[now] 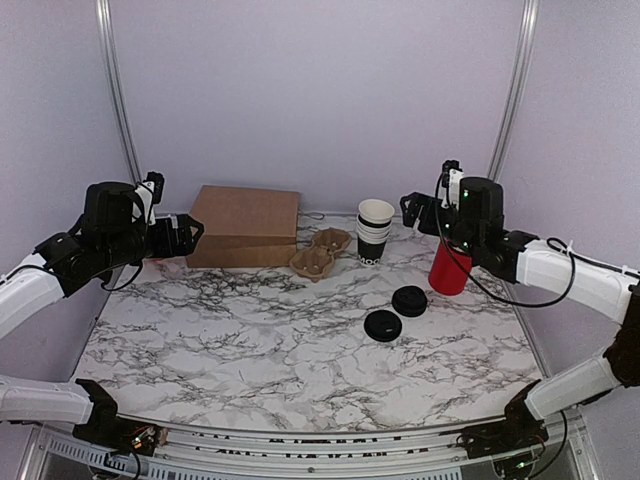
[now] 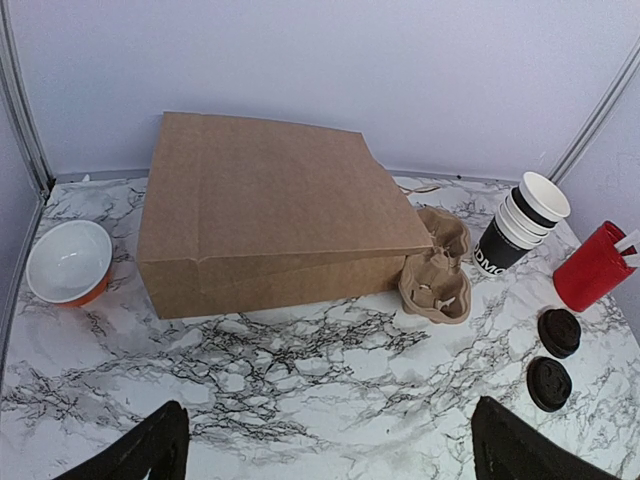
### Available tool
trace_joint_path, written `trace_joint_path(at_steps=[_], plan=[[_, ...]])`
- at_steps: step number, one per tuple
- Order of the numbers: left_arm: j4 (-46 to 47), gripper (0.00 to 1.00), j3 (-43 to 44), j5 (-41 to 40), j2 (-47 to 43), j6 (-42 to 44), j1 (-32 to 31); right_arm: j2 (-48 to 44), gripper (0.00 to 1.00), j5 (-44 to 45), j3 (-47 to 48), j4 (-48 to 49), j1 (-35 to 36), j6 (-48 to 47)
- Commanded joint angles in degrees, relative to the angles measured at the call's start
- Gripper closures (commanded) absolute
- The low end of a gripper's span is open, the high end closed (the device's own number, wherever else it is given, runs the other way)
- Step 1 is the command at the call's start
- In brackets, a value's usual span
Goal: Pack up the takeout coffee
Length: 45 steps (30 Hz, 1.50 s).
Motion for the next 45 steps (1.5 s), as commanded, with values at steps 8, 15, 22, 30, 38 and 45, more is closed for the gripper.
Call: trace_joint_path(at_steps=[8, 15, 22, 30, 38, 45], plan=[[-0.3, 0.01, -0.5, 0.8, 0.1, -0.4, 0.6, 15.4, 0.06, 0.1, 23.9, -23.9, 0.4, -11.7], [-0.3, 0.01, -0.4, 1.3, 0.0, -0.6, 1.1, 27.5, 0.20, -4.1, 39.5, -32.7, 0.9, -14.2], [-0.4, 0.01, -0.4, 1.1, 0.0, -0.4, 1.6, 35.6, 0.37, -4.5, 48.6, -37.4, 2.1, -14.5], [-0.7, 0.01, -0.3, 1.7, 0.9, -0.7, 1.8, 41.5, 0.49, -1.4, 54.8, -40.8, 2.9, -16.5], [-0.7, 0.01, -0.3, 1.8, 1.1, -0.8, 2.0, 45.3, 0.60, 0.0, 57.8, -41.9, 2.9, -18.0], [-0.7, 0.01, -0.3, 2.2, 1.5, -0.9, 2.2, 46.8, 0.73, 0.4, 58.9, -42.2, 3.6, -19.1]])
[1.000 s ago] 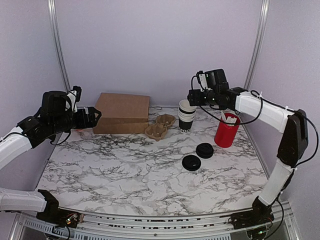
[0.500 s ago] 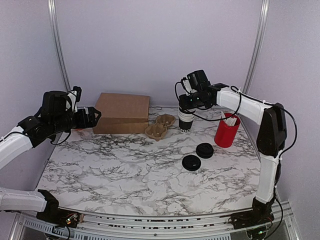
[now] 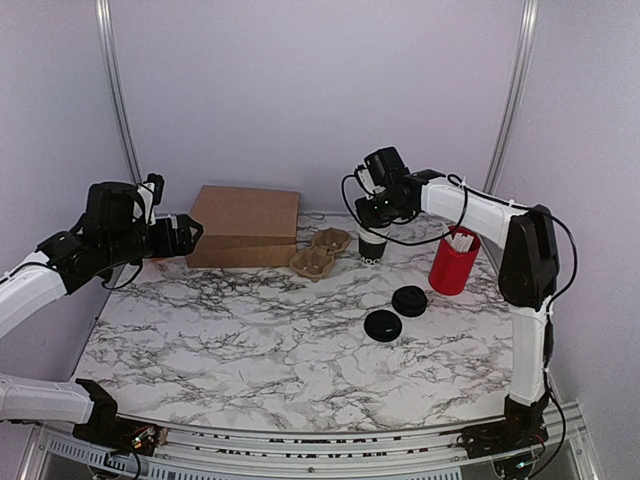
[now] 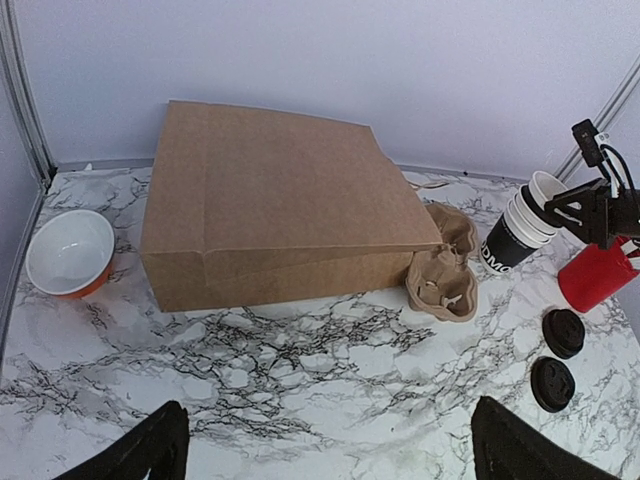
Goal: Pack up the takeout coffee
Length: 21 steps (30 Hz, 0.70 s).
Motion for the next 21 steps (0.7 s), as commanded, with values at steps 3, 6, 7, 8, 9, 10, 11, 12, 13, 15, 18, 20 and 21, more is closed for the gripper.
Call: trace_joint_path(at_steps=[3, 6, 7, 8, 9, 10, 11, 12, 13, 15, 18, 20, 21], plan=[[-0.5, 0.01, -0.3, 0.7, 0.4, -0.5, 0.5, 1.2, 0.84, 2.5, 3.5, -1.0, 1.2, -1.3], [-0.6, 0.01, -0.3, 0.7, 0.4, -0.4, 0.6, 1.0, 0.93, 3.7, 3.5, -0.8, 1.8, -1.8], [-0.6, 0.01, -0.3, 0.8, 0.4, -0.5, 0.6, 1.1, 0.95, 4.2, 3.6, -0.9, 1.9, -1.9], [-0.6, 0.01, -0.3, 0.9, 0.4, -0.5, 0.6, 1.1, 0.96, 4.9, 3.7, -0.9, 2.0, -2.0], [-0.6, 0.01, -0.3, 1.0, 0.4, -0.5, 0.6, 1.0, 0.98, 5.6, 3.8, -1.0, 2.3, -2.1], [-0.6, 0.01, -0.3, 0.9, 0.2, -0.6, 0.7, 0.9, 1.00, 6.3, 3.8, -1.1, 2.5, -2.2], [-0.6, 0.01, -0.3, 1.0, 0.2, -0.5, 0.7, 0.8, 1.00, 6.8, 3.7, -1.1, 2.5, -2.2], [-0.6, 0.01, -0.3, 1.0, 0.3, -0.5, 0.7, 0.7, 1.00, 7.1, 3.6, -1.0, 2.5, -2.2], [-0.5, 0.01, -0.3, 1.1, 0.3, -0.6, 0.8, 0.3, 1.00, 7.3, 3.5, -0.9, 2.5, -2.2], [-0.5, 0.01, -0.3, 1.3, 0.5, -0.6, 1.0, 0.0, 1.00, 7.7, 3.5, -0.9, 2.5, -2.2], [-0.6, 0.01, -0.2, 1.7, 0.9, -0.7, 1.1, -0.6, 1.00, 7.8, 3.6, -0.9, 2.6, -2.3], [-0.5, 0.01, -0.2, 1.8, 0.9, -0.8, 1.3, -1.1, 1.00, 7.8, 3.5, -0.9, 2.6, -2.2], [-0.5, 0.01, -0.2, 1.8, 1.0, -0.8, 1.3, -1.5, 1.00, 7.8, 3.4, -0.8, 2.6, -2.2]])
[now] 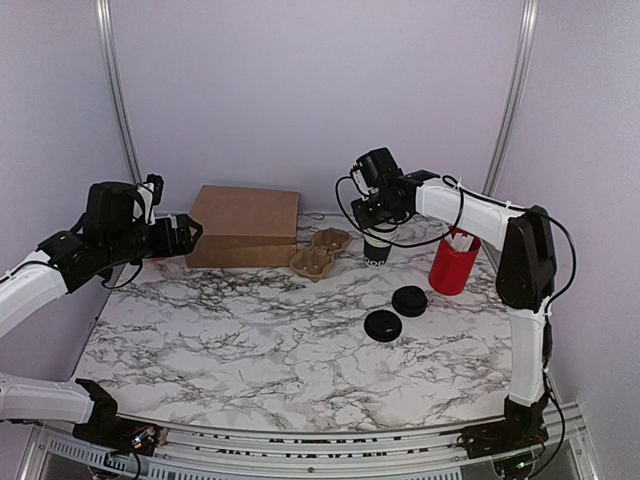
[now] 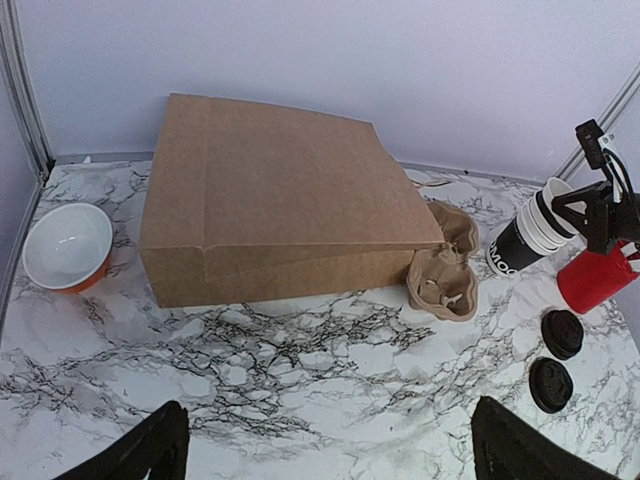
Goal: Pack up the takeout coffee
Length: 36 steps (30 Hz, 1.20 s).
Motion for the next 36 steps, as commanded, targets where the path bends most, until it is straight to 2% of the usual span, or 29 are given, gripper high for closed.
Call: trace_joint_path(at_steps=[1, 26, 31, 36], plan=[[-0.4, 0.01, -0.2, 0.8, 0.5, -0.3, 0.5, -2.3, 1.00, 1.4, 2.1, -0.1, 0.5, -0.4], [-0.5, 0.01, -0.3, 2.1, 1.7, -0.5, 0.8, -11.3, 1.00, 6.5, -1.2, 1.2, 2.4, -0.9], [-0.4, 0.01, -0.3, 2.4, 1.6, -0.5, 0.8, -15.2, 1.00, 7.4, -2.0, -0.6, 4.2, -1.0], [-0.3, 0.01, -0.3, 2.8, 1.5, -0.6, 0.9, -20.1, 1.00, 4.5, -4.6, -2.1, 7.3, -0.1]])
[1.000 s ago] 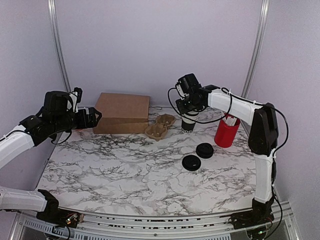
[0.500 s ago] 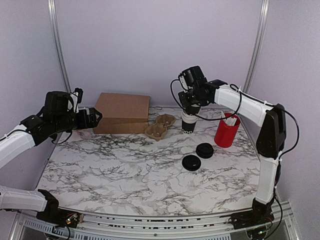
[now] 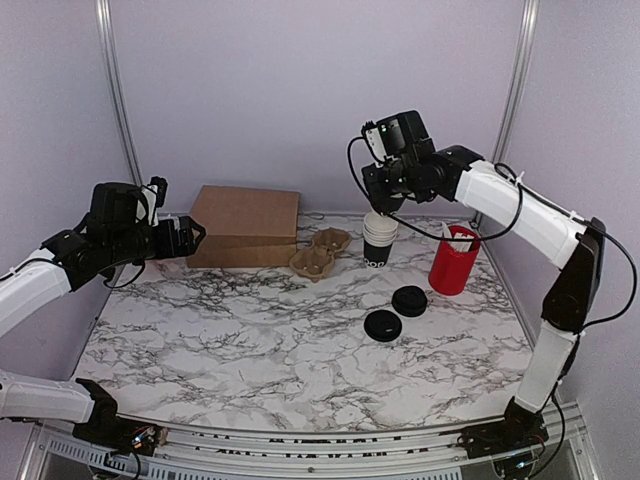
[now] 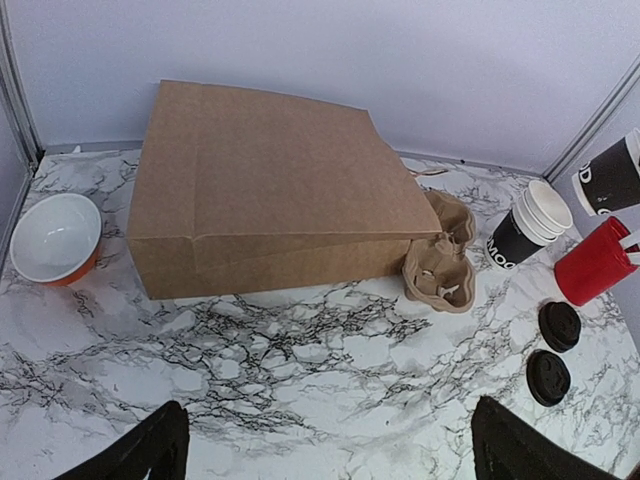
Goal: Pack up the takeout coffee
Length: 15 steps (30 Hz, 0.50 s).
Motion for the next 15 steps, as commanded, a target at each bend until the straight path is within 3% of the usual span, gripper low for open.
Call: trace_joint_path(at_steps=[1, 8, 15], plan=[[-0.4, 0.01, -0.3, 1.1, 0.2, -0.2, 0.5, -5.8, 1.00, -2.1, -2.7, -1.3, 3.7, 1.2], [-0.2, 0.01, -0.3, 1.4, 0.4, -0.4, 0.5, -8.3, 1.00, -7.0, -13.8, 1.4, 15.2, 6.5], [-0.3, 0.01, -0.4, 0.7, 0.7, -0.3, 0.5, -1.7, 1.00, -10.1, -14.6, 0.9, 24.9, 14.7]])
